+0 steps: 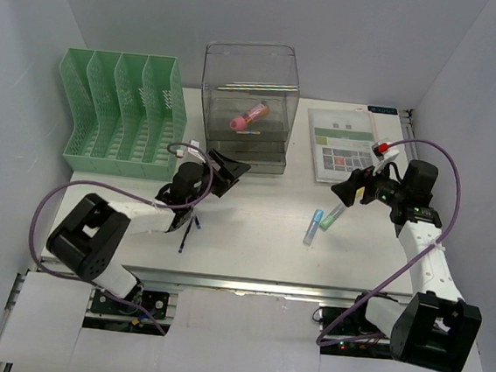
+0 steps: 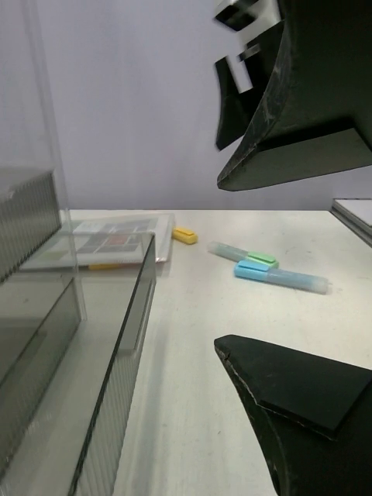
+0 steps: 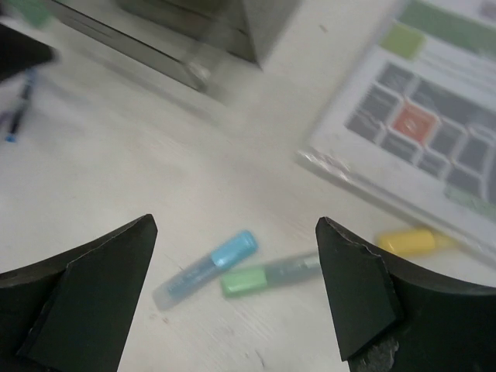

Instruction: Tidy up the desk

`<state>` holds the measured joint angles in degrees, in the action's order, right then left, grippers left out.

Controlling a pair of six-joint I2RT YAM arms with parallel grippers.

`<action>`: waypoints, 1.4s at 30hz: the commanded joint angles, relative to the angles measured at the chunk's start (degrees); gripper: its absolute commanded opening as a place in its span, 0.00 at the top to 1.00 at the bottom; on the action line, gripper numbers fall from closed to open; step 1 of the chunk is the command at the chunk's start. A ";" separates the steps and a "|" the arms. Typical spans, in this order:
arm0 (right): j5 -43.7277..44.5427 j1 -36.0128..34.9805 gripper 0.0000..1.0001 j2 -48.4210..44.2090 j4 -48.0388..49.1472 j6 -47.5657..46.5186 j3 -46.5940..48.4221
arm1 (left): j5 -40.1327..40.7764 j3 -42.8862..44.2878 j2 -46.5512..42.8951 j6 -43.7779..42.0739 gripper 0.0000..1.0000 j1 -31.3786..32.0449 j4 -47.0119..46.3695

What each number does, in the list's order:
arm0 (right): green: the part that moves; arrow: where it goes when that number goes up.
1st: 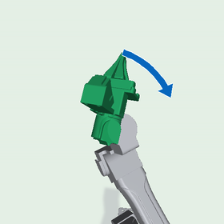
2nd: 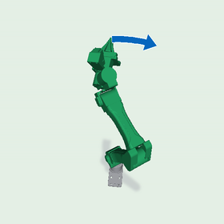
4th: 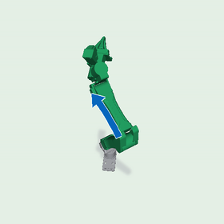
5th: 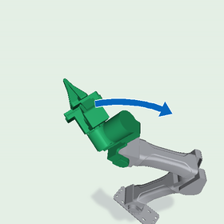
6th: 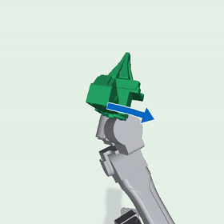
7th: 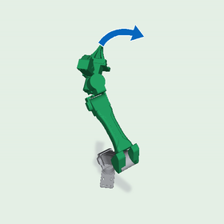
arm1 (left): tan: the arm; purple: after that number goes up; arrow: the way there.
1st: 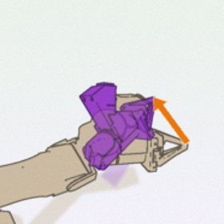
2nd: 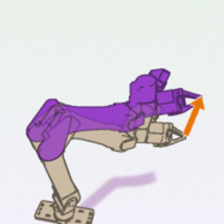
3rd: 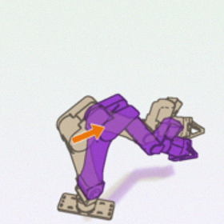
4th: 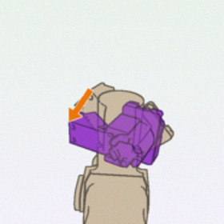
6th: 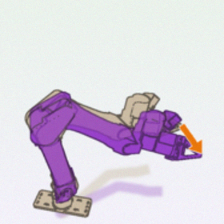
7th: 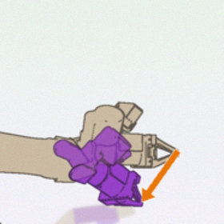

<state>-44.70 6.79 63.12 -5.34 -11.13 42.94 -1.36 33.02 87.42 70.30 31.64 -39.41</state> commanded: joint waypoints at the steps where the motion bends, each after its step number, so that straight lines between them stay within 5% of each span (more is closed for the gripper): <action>1: 32.15 -0.81 0.10 3.56 -17.08 -5.57 6.78 | -3.41 1.10 -10.40 -13.65 0.13 0.18 14.44; 11: 48.24 -0.90 0.10 15.11 -15.99 8.60 10.40 | -1.85 0.71 -35.96 -35.93 0.11 0.18 37.73; 15: 46.37 -0.95 0.02 21.44 -16.62 11.54 13.64 | 1.52 2.10 -45.16 -44.42 0.10 0.18 46.82; 19: 43.28 -1.42 0.11 25.87 -16.71 13.20 16.97 | 3.11 1.14 -53.28 -49.32 0.06 0.18 50.66; 30: 41.11 -1.78 0.14 37.79 -18.28 18.75 25.52 | 3.91 0.36 -64.31 -52.72 0.03 0.18 56.53; 42: 43.54 -3.02 0.34 43.78 -18.28 19.86 28.09 | 8.25 0.30 -69.11 -52.19 0.02 0.18 58.22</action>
<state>-3.09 4.80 105.52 -23.64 7.52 68.53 4.64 33.26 19.32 18.46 31.64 17.98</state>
